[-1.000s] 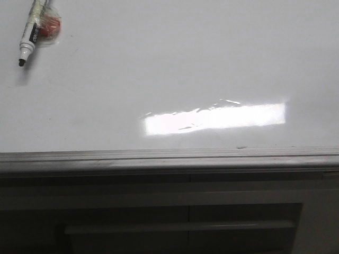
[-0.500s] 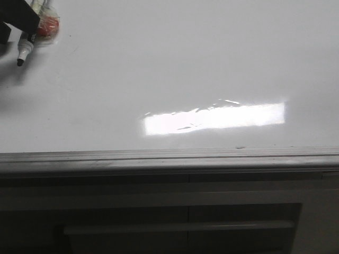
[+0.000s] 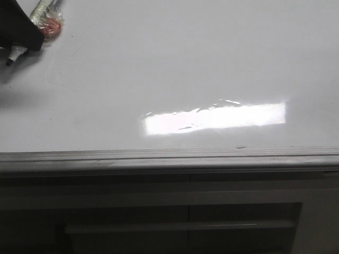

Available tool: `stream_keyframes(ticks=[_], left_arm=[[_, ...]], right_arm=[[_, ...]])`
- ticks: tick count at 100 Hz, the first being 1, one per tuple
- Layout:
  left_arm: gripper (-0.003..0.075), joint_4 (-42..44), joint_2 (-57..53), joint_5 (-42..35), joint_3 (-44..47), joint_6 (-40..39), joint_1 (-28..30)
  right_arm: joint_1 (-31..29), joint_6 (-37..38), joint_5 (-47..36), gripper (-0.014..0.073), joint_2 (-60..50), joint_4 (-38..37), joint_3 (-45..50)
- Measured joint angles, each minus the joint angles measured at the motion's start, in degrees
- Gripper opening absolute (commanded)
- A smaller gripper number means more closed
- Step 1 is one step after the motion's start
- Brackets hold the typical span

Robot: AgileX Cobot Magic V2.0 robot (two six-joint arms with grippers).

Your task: Write number 0 on whiteboard

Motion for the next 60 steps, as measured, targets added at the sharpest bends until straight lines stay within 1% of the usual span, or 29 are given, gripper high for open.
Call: stream_keyframes(ticks=[15, 29, 38, 47, 52, 60], left_arm=[[-0.002, 0.0, 0.0, 2.0, 0.0, 0.9, 0.0], [-0.002, 0.8, 0.3, 7.9, 0.0, 5.5, -0.9], [-0.002, 2.0, 0.8, 12.1, 0.1, 8.9, -2.9], [-0.002, 2.7, 1.2, 15.1, 0.3, 13.3, -6.2], [-0.002, 2.8, 1.2, 15.9, 0.3, 15.5, -8.4], [-0.002, 2.8, 1.2, 16.1, 0.3, 18.8, -12.0]], right_arm=[[0.0, 0.0, 0.0, 0.0433, 0.0, 0.2, 0.0], [0.0, -0.1, 0.0, 0.0433, 0.0, 0.7, 0.0], [0.0, -2.4, 0.0, 0.0433, 0.0, 3.9, 0.0], [0.0, -9.4, 0.5, 0.0433, 0.4, 10.0, -0.5], [0.0, -15.3, 1.6, 0.0433, 1.3, 14.2, -1.5], [0.0, -27.1, 5.6, 0.0433, 4.0, 21.6, -4.3]])
